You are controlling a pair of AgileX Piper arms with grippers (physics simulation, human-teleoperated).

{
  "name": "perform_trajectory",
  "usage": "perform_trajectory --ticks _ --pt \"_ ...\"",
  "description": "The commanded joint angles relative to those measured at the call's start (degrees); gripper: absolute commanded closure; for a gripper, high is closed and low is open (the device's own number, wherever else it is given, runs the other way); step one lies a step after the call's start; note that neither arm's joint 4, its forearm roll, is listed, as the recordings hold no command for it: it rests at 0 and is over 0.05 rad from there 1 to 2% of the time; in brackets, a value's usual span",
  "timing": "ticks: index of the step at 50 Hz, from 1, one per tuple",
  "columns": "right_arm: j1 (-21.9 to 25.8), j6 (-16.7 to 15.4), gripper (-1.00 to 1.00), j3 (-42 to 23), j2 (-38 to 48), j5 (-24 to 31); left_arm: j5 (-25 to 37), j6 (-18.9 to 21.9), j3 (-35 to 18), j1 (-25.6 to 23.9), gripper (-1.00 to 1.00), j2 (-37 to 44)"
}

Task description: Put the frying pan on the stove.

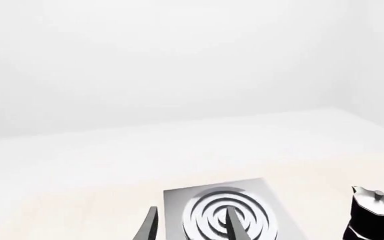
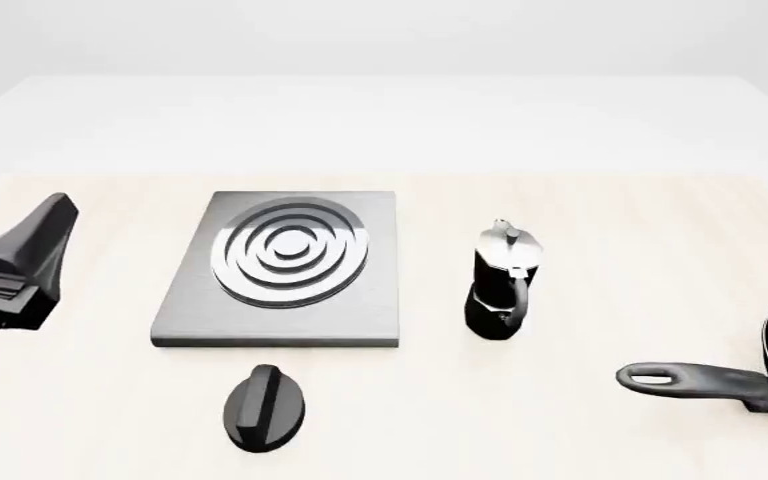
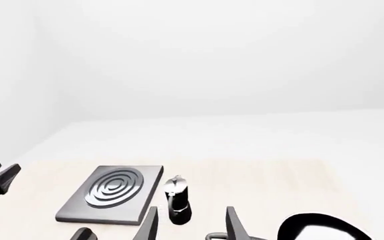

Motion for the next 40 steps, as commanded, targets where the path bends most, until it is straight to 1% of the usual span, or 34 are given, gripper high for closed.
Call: perform_trajectory --ticks 1,10,14,16,17,21,29,40 --pt "0.0 0.2 -1.00 0.1 0.0 0.0 -5.5 1.2 -3.7 -4.0 -1.00 9.3" --pt "-0.1 0.3 -1.00 0.1 0.0 0.0 -8.0 3.0 -5.8 -7.3 -1.00 14.1" --pt "-0.1 0.1 -1.00 0.1 0.0 0.0 -9.0 4.7 -8.8 -10.2 -1.00 18.1" --pt "-0.1 0.1 -1.00 0.1 0.0 0.0 -9.1 4.8 -9.1 -10.5 -1.00 18.4" --pt "-0.1 0.0 -1.00 0.1 0.0 0.0 -9.5 5.0 -10.2 -11.9 -1.00 20.0" --pt "-0.1 -0.1 -1.00 0.1 0.0 0.0 -10.8 5.8 -11.2 -13.9 -1.00 22.6" --pt "0.1 -0.1 -1.00 0.0 0.0 0.0 -11.6 6.1 -14.5 -15.8 -1.00 26.2" --pt "0.1 -0.3 -1.00 0.1 0.0 0.0 -12.4 6.1 -17.8 -17.4 -1.00 30.5"
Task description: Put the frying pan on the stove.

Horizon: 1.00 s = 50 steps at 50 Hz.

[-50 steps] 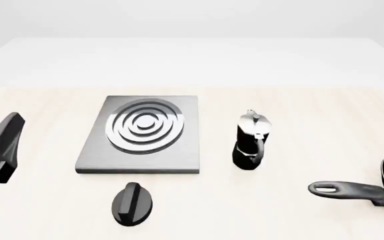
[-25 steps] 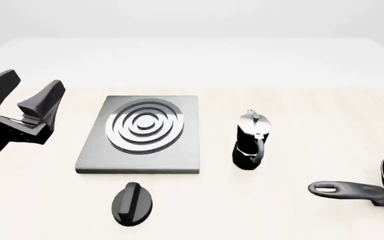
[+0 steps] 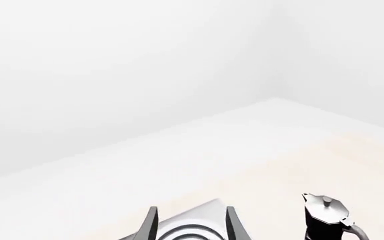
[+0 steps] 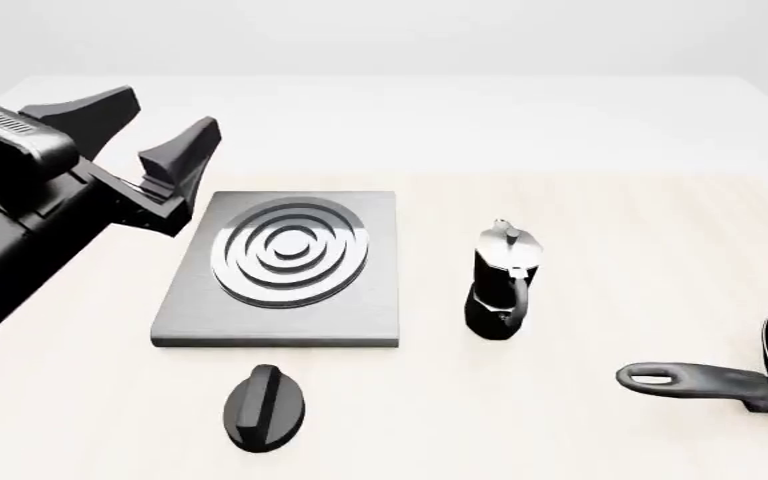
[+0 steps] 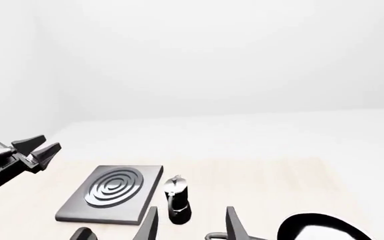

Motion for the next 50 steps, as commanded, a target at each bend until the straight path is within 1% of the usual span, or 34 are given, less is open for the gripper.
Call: perform_trajectory --ticks 1,6,7,10,11,24,34,35,45,50 --pt "0.1 -0.1 -1.00 0.0 0.0 0.0 -1.2 0.7 -4.1 -2.9 -1.00 5.5" --pt "0.1 -0.1 -1.00 0.0 0.0 0.0 -0.8 0.6 -6.0 -3.8 -1.00 6.7" --pt "0.1 -0.1 -1.00 0.0 0.0 0.0 -1.2 0.5 -8.4 -5.6 -1.00 9.4" --pt "0.0 -0.1 -1.00 0.0 0.0 0.0 -1.4 0.5 -9.7 -6.9 -1.00 10.8" --pt "0.0 0.2 -1.00 0.1 0.0 0.0 -0.6 0.8 -15.6 -11.3 -1.00 16.2" --pt "0.0 0.1 -1.00 0.1 0.0 0.0 -0.2 1.1 -17.5 -12.8 -1.00 17.5" --pt "0.0 0.2 -1.00 0.1 0.0 0.0 1.1 1.2 -21.0 -14.3 -1.00 19.7" --pt "0.1 0.2 -1.00 0.1 0.0 0.0 1.4 1.3 -22.0 -14.7 -1.00 20.6" --pt "0.2 0.2 -1.00 0.0 0.0 0.0 2.3 1.4 -25.6 -17.0 -1.00 23.9" --pt "0.2 0.2 -1.00 0.0 0.0 0.0 3.2 2.5 -27.3 -18.7 -1.00 25.1"
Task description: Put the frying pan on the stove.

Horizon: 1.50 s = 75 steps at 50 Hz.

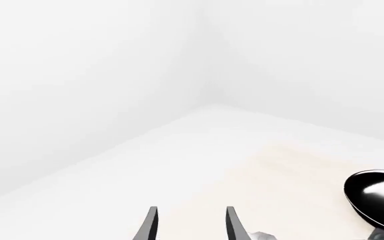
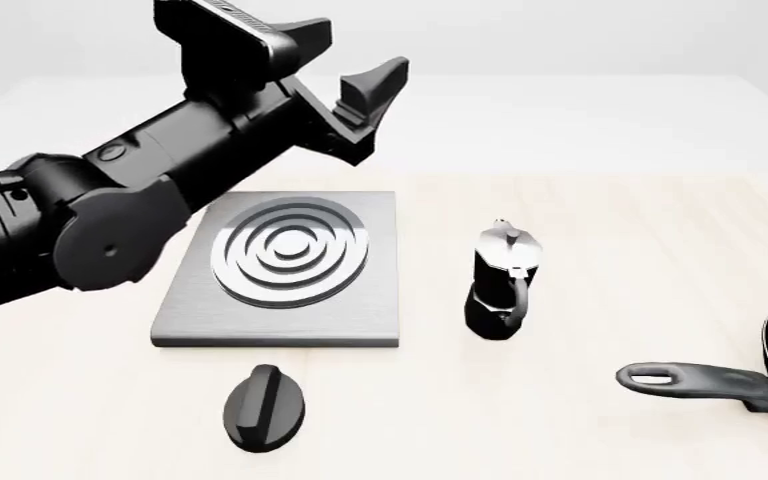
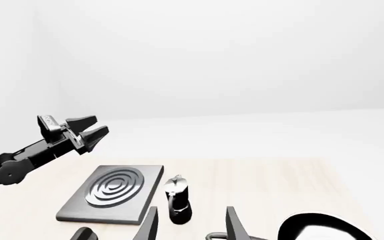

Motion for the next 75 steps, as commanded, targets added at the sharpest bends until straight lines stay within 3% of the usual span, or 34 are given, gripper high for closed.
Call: perform_trajectory --ticks 1,22,37,55,75 --pt "0.1 0.0 -1.00 0.0 0.0 0.0 1.5 0.9 -4.2 -3.1 -1.00 3.2" --pt "0.1 0.5 -1.00 0.2 0.0 0.0 6.4 1.0 -11.0 -8.8 -1.00 6.5" --pt "0.3 1.0 -1.00 0.2 0.0 0.0 10.8 4.7 -19.5 -13.1 -1.00 13.2" --pt "0.4 1.4 -1.00 0.3 0.0 0.0 15.9 5.5 -27.7 -18.0 -1.00 19.0" --pt "0.5 1.8 -1.00 0.4 0.0 0.0 25.4 6.9 -41.0 -20.9 -1.00 28.4"
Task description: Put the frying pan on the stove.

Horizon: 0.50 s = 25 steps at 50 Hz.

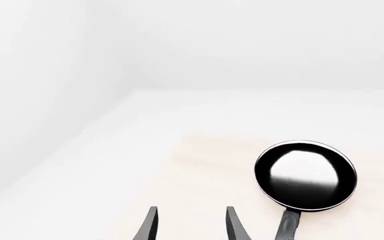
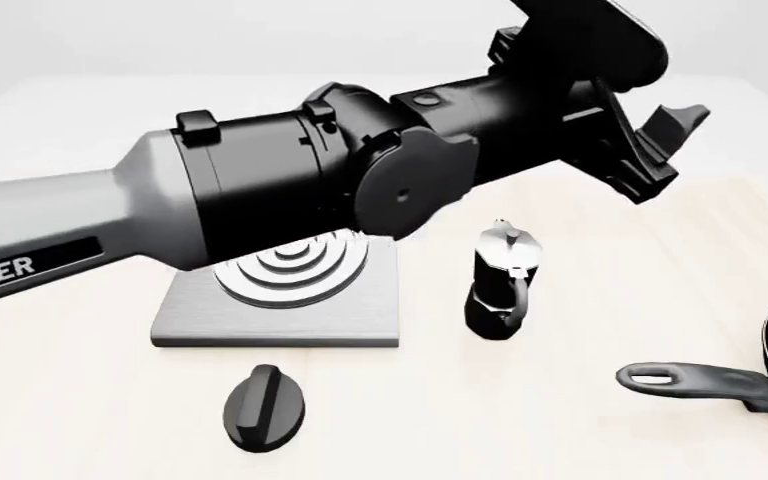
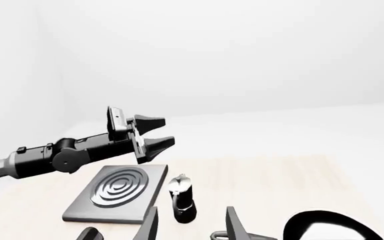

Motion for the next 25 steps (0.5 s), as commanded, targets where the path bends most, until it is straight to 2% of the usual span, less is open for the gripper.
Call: perform_trajectory --ticks 1,3,5,16,18,20,25 --pt "0.0 0.3 -1.00 0.1 0.0 0.0 5.3 0.6 -7.4 -1.9 -1.00 5.0" --pt "0.0 0.3 -1.00 0.1 0.0 0.0 6.0 -1.3 -8.9 -1.7 -1.00 5.6" --pt "0.0 0.4 -1.00 0.1 0.0 0.0 6.6 -0.2 -9.3 -2.3 -1.00 6.3" --pt "0.1 0.5 -1.00 0.2 0.0 0.0 11.1 0.1 -15.0 -4.5 -1.00 10.8" --pt "0.1 0.5 -1.00 0.2 0.0 0.0 12.0 -2.9 -16.5 -4.9 -1.00 11.3" --pt "0.1 0.6 -1.00 0.2 0.0 0.0 12.3 -1.4 -17.1 -5.0 -1.00 12.2" --pt "0.2 0.6 -1.00 0.1 0.0 0.0 14.2 -1.6 -19.5 -5.6 -1.00 14.5"
